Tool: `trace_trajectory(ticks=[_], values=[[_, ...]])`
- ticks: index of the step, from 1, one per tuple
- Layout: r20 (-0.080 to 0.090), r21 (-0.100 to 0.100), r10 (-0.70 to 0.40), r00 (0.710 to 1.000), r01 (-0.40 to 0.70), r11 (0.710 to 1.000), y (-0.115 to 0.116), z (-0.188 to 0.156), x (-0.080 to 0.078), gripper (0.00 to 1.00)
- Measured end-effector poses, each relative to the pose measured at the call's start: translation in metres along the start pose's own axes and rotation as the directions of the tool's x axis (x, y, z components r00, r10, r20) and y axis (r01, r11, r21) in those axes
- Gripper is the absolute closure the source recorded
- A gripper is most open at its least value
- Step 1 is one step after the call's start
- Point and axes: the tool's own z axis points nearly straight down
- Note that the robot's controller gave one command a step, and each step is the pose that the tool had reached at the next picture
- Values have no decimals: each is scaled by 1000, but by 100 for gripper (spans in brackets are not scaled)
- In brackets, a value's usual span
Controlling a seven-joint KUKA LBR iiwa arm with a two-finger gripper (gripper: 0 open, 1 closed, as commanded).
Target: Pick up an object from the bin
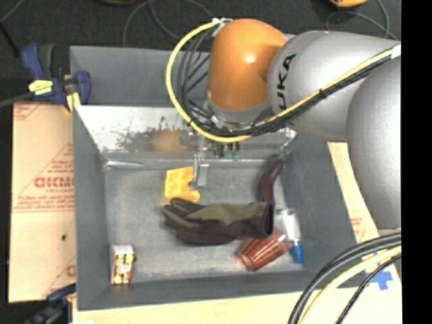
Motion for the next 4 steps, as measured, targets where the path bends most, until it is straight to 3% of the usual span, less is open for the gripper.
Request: trace_trajectory(ticks=[1,2,3,4], values=[[7,-1,2,1000,-2,1000,0,-5,-1,0],[13,0,-26,1000,26,1000,-11,41,11,0],[3,-2,53,999,-53,999,-20,72,15,0],[15,-5,265,964,-264,964,-27,94,28,100]])
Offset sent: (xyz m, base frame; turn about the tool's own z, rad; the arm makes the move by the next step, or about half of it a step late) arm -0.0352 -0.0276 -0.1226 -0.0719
